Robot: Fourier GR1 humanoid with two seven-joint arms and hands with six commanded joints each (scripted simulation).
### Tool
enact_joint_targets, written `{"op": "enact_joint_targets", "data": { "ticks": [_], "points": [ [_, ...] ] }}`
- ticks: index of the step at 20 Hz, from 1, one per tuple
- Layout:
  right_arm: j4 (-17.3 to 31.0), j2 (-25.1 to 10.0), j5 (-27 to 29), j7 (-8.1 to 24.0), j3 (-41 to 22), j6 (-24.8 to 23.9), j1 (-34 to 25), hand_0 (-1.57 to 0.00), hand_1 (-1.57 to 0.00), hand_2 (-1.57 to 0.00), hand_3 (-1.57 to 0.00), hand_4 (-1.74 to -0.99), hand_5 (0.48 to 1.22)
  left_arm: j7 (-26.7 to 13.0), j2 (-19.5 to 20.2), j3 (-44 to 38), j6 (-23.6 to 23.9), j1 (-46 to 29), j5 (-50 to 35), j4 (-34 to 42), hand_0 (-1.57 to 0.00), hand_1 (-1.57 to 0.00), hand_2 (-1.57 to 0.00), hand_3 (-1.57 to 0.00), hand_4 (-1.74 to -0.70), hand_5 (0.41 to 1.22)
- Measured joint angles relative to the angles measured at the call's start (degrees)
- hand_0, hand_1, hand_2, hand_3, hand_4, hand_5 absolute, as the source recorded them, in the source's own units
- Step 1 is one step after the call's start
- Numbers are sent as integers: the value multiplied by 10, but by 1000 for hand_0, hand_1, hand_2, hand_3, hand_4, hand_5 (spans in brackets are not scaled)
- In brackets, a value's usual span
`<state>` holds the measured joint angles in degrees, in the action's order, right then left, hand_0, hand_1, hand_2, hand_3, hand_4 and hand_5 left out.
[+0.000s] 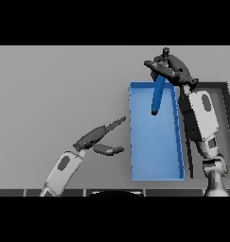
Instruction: Pick up the blue pipe and place it into the blue bin.
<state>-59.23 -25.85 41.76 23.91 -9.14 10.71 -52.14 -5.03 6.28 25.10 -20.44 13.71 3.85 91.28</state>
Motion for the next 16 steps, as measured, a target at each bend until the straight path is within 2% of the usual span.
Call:
{"op": "enact_joint_targets", "data": {
  "ticks": [2,3,5,6,7,8,9,10,11,13,15,16],
  "points": [
    [-2,-6,-5,33,-9,-30,25,-1571,-1571,-1571,-1571,-1499,1221,4,0,0,-1,-8,-5,5,1,1,1,1,-874,479],
    [-5,-4,-8,45,-17,-44,42,-1571,-1571,-1571,-1571,-1499,1221,-9,-5,1,0,-1,-4,0,1,1,1,1,-877,479],
    [-24,-18,-11,87,-32,-69,65,-1571,-1571,-1571,-1025,-1586,1221,-7,-7,6,4,-7,2,4,1,1,1,1,-880,475],
    [-30,-23,-15,99,-38,-72,79,-1571,-1571,-1571,-820,-1617,1221,-12,-4,2,4,-2,3,-2,1,1,1,1,-881,476],
    [-28,-24,-14,110,-54,-76,92,-1571,-1571,-1571,-681,-1642,1221,-6,-6,7,3,-5,5,-1,1,1,1,1,-883,479],
    [-26,-33,-9,110,-70,-74,100,-1571,-1571,-1571,-617,-1662,1221,-8,-8,6,5,-3,4,-1,1,1,1,1,-885,481],
    [-19,-42,-5,110,-95,-79,103,-1571,-1571,-1571,-808,-1617,1199,-11,-10,7,6,-2,5,-1,1,1,1,1,-886,483],
    [-9,-53,13,110,-123,-94,104,-1571,-1514,-1454,-960,-1573,1188,-12,-12,9,6,-2,3,5,1,1,1,1,-885,486],
    [10,-61,39,110,-159,-112,96,-1257,-1211,-1163,-768,-1515,1176,-14,-8,7,3,-4,1,7,1,1,1,1,-883,490],
    [47,-81,110,110,-234,-123,87,-804,-775,-744,-491,-1385,1114,-16,-9,8,5,-4,4,4,1,1,1,1,-880,495],
    [67,-98,179,110,-302,-127,61,-514,-495,-476,-314,-1296,1152,-17,-4,0,0,3,-2,-1,1,1,1,1,-881,497],
    [69,-103,190,110,-320,-102,53,-411,-396,-380,-251,-1264,1108,-15,-4,-1,0,2,-4,-2,1,1,1,1,-881,496]
  ]
}}
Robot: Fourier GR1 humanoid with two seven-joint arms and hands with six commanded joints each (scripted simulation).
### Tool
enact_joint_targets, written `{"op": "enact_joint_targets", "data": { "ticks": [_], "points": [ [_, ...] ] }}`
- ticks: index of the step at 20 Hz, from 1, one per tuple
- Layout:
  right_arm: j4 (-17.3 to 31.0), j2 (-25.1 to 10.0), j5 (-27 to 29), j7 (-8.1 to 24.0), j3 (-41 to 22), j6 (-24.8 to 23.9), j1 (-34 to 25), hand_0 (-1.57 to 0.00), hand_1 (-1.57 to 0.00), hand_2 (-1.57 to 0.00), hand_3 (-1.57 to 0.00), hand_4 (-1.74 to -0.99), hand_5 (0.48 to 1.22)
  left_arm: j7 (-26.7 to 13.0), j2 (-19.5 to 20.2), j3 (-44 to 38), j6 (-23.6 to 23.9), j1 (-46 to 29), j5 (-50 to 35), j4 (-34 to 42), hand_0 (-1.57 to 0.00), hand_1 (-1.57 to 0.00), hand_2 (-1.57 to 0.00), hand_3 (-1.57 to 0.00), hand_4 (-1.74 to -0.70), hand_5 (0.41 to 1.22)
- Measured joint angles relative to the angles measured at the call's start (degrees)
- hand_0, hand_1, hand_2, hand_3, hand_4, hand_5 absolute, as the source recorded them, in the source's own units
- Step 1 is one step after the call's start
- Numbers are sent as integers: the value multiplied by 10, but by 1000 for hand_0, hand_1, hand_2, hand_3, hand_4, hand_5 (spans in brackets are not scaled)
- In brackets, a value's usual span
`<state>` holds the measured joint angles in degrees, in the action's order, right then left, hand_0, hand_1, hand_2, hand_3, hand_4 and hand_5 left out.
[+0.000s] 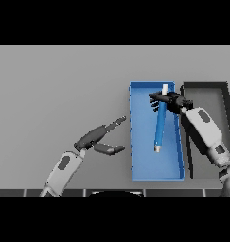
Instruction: Pick up the blue pipe and place it into the blue bin.
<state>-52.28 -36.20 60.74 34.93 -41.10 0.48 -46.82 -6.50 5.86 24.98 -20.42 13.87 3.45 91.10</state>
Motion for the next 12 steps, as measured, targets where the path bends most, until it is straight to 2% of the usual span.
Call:
{"op": "enact_joint_targets", "data": {
  "ticks": [1,4,8,9,10,12],
  "points": [
    [-5,-11,13,0,-25,6,-9,-329,-317,-304,-201,-1230,1056,4,-2,2,1,-3,1,-1,1,1,1,1,-881,495],
    [-27,-30,-33,-6,-60,32,-20,-168,-162,-155,-102,-1160,945,12,1,-1,3,0,5,-2,1,1,1,1,-878,490],
    [-36,-33,-64,-16,-80,40,-24,-68,-66,-63,-41,-1131,829,11,-2,-1,7,4,9,-10,1,1,1,1,-878,480],
    [-34,-34,-70,-19,-83,41,-25,-194,-91,-54,-33,-1131,809,11,-1,0,4,-1,5,-5,1,1,1,1,-878,478],
    [-28,-33,-76,-27,-86,47,-22,-377,-184,-82,-26,-1144,792,14,2,0,4,-3,8,-9,1,1,1,1,-881,476],
    [-17,-30,-75,-30,-82,45,-29,-241,-117,-52,-16,-1153,777,7,-4,5,5,0,11,-9,1,1,1,1,-882,474]
  ]
}}
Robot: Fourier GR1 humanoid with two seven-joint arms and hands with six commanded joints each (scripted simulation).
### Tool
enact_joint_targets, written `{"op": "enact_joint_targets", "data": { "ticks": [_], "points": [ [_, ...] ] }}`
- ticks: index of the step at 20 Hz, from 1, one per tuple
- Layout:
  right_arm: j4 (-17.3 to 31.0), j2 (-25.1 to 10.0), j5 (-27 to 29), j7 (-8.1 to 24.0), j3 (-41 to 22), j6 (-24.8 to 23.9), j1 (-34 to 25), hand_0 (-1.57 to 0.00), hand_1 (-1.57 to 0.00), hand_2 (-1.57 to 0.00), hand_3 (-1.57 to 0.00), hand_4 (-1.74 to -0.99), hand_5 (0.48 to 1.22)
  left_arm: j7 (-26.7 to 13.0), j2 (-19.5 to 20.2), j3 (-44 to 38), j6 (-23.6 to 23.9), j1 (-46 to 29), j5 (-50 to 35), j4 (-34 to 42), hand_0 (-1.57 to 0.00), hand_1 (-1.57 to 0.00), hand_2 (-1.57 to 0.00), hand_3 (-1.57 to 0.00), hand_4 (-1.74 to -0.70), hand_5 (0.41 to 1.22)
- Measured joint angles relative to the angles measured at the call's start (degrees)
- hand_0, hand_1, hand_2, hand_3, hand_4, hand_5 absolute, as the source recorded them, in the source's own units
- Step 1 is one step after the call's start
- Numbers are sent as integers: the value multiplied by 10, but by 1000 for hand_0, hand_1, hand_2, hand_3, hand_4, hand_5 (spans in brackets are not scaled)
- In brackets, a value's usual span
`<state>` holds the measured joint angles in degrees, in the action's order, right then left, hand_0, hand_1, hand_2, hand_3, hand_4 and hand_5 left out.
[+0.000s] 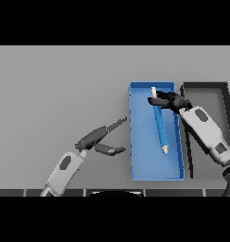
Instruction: Pick up the blue pipe and place it into the blue bin.
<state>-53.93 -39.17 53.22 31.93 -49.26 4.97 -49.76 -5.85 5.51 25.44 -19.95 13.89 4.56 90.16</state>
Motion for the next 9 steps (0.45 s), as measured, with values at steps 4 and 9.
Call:
{"op": "enact_joint_targets", "data": {
  "ticks": [4,9],
  "points": [
    [-5,2,19,-6,9,12,6,-167,-90,-29,-6,-1152,809,5,5,2,0,-11,-2,13,1,1,1,1,-886,476],
    [-6,4,12,-8,5,11,4,-212,-100,-24,-5,-1152,798,-7,2,3,3,-12,-3,21,1,1,1,1,-885,480]
  ]
}}
